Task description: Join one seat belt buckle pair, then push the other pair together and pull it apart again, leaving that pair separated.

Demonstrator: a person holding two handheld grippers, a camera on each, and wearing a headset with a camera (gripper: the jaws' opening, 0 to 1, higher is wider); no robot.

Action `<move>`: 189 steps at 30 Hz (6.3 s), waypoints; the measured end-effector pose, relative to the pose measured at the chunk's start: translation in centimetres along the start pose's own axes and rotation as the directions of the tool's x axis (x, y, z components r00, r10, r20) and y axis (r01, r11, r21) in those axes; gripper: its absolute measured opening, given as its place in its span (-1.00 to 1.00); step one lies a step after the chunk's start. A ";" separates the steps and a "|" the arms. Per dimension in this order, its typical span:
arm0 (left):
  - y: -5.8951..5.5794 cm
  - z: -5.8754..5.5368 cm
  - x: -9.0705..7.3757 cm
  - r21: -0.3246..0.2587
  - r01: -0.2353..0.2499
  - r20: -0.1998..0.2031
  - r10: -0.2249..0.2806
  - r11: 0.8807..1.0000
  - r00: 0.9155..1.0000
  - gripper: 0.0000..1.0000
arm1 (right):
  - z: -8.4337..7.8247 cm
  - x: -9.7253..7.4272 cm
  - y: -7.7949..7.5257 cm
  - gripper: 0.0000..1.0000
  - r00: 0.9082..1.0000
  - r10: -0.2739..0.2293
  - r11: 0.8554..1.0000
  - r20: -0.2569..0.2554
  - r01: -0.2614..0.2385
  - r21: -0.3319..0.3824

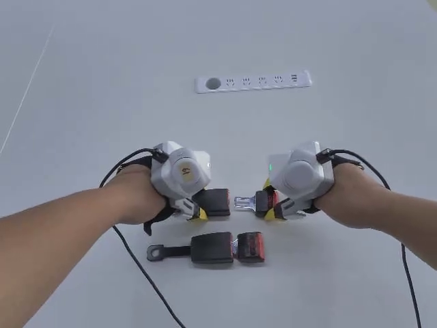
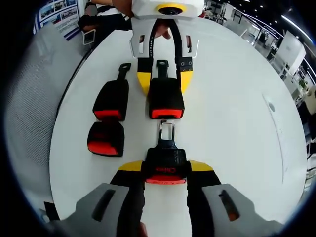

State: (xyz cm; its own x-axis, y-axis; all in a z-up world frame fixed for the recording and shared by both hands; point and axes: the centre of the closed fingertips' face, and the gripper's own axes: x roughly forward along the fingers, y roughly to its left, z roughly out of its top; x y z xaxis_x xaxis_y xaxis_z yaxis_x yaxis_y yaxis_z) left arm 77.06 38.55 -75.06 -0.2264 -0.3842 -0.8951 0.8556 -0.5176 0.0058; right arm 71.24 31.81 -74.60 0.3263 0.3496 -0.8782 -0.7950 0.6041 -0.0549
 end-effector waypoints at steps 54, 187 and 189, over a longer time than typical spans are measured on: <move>0.1 0.4 0.2 0.036 0.022 0.020 -0.023 0.999 1.000 -0.39 | 3.1 1.1 -0.5 -0.47 0.999 0.028 0.998 0.031 -0.026 -0.054; -9.4 -7.8 -14.4 -0.583 -0.318 0.161 0.490 0.748 0.856 0.92 | -5.0 -13.0 7.7 0.60 0.903 -0.401 0.809 0.152 0.272 0.521; -9.8 -8.0 -14.5 -0.603 -0.309 0.164 0.494 0.736 0.854 0.97 | -5.0 -12.9 8.1 0.68 0.902 -0.402 0.806 0.160 0.266 0.529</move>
State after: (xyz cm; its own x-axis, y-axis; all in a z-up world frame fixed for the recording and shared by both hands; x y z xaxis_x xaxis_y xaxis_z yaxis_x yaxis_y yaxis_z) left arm 75.67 55.30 -65.71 0.1525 -0.7094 -0.6881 0.9800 0.1987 0.0124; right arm 57.98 28.62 -66.07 0.6956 0.1868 -0.6937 -0.2836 0.9586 -0.0261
